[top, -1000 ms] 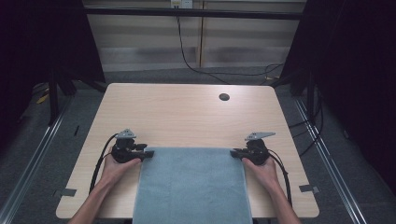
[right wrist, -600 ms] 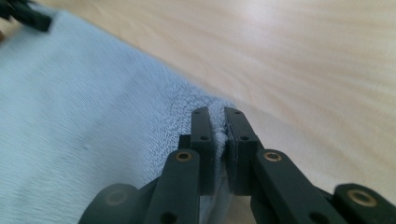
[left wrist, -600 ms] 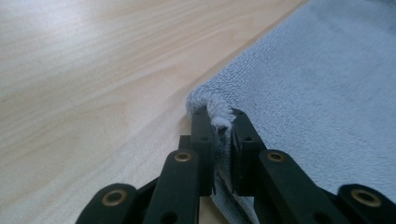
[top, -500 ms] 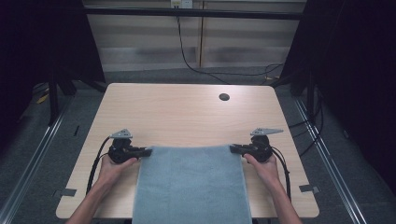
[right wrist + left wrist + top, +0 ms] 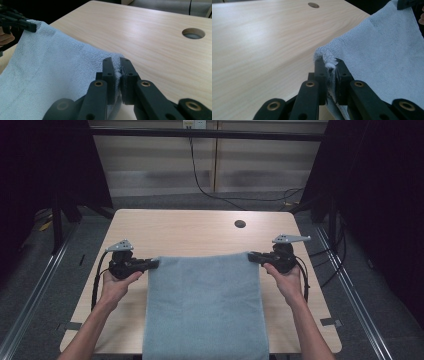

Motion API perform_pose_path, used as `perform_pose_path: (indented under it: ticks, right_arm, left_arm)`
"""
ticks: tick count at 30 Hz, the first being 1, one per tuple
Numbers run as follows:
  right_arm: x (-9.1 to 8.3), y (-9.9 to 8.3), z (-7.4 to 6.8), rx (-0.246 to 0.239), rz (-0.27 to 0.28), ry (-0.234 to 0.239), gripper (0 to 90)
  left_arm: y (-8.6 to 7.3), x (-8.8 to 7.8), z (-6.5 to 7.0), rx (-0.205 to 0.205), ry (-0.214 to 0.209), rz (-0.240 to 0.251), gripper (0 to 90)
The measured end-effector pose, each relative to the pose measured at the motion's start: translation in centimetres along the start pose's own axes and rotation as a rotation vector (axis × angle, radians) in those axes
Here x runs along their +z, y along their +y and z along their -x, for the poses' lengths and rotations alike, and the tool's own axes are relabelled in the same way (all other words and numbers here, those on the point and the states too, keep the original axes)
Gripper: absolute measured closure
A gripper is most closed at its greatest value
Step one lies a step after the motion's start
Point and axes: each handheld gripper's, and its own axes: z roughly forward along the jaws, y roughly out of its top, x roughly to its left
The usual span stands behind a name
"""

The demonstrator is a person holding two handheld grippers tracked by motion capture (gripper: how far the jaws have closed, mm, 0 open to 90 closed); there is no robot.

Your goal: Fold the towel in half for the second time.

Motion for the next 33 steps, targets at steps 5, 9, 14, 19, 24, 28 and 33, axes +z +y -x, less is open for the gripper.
perform_pose_path:
  ticks: [5, 9, 14, 19, 24, 28, 33]
  right_arm:
    - [-0.2, 1.1, 0.5, -0.004, 0.014, -0.003, 84.4]
    - [-0.2, 2.1, 1.2, -0.003, 0.029, -0.011, 84.5]
    - [0.0, 3.3, 2.0, 0.002, 0.039, -0.023, 84.6]
    - [0.1, 4.0, 2.6, 0.006, 0.046, -0.037, 84.6]
    - [-0.2, 4.2, 2.6, -0.002, 0.068, -0.036, 84.6]
    - [-1.3, 2.4, 1.0, -0.031, 0.057, -0.015, 84.6]
    - [-2.8, 0.3, -0.8, -0.053, 0.055, 0.011, 84.6]
  left_arm:
    - [1.5, -0.1, -0.4, 0.002, 0.016, 0.021, 83.0]
    - [3.0, 0.1, -0.6, 0.003, 0.034, 0.037, 83.1]
    - [4.8, -0.1, -1.0, 0.016, 0.054, 0.061, 83.1]
    - [6.1, 0.1, -1.4, 0.022, 0.062, 0.088, 83.1]
    - [5.9, -0.1, -0.7, 0.05, 0.052, 0.099, 83.1]
    - [3.9, -1.2, 0.3, 0.063, 0.032, 0.102, 83.1]
    - [1.6, -2.5, 1.9, 0.082, 0.007, 0.112, 83.1]
